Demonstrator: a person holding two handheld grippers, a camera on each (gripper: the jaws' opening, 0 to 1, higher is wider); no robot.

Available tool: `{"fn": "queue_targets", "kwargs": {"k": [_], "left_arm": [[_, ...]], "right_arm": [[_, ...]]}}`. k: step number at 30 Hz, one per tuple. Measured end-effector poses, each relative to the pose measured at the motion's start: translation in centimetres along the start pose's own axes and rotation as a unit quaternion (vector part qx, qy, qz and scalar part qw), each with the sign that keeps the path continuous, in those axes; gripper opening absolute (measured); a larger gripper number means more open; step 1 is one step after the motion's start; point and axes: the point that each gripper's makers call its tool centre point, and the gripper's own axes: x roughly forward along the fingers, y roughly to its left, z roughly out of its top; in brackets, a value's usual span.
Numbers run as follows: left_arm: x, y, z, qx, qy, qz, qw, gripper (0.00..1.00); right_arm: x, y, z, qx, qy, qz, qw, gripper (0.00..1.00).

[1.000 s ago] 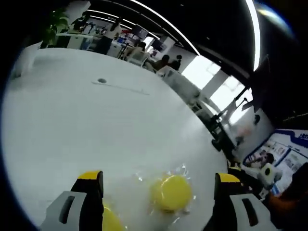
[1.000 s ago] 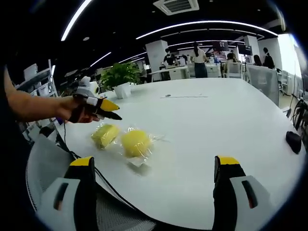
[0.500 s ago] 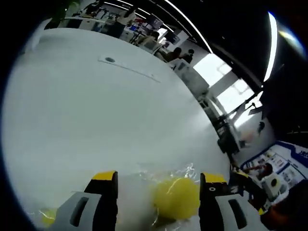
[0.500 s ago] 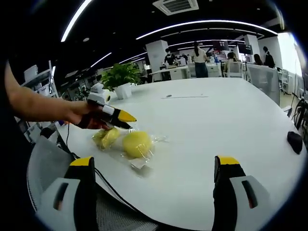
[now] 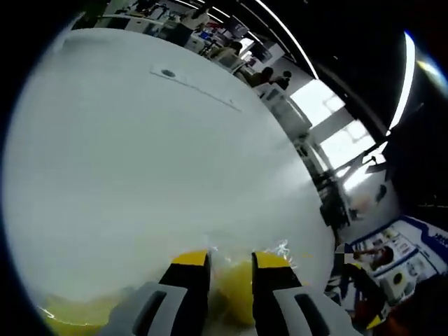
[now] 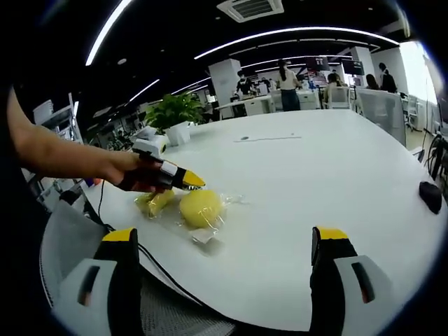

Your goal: Compare the silicone blocks by pressing each to a similar depth, holding the contact briefly, and releasing to observe deformation and rebound differences across the visible hardness samples.

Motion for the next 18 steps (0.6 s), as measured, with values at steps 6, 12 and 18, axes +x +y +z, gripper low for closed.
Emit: {"fn": "queue_targets", "kwargs": {"k": [6,12,18], "left_arm": [[0.4,0.6,-0.5,-0.009,0.015,0.012,0.9998,0.22],[0.9,0.5,-0.3,-0.008,0.020,0.008,0.9997,0.10],[1.3,0.4,-0.2,-0.014,0.022,-0.009,0.9996,0.05]], "right_arm": [[0.0,0.0,-0.3,0.003,0.004,0.001,1.0000,0.96],[0.1,-0.2,0.1,0.001,0.001,0.000,1.0000,0.96],[-0.2,-0.6,0.3,0.003,0.001,-0.007,1.0000,0.96]]}}
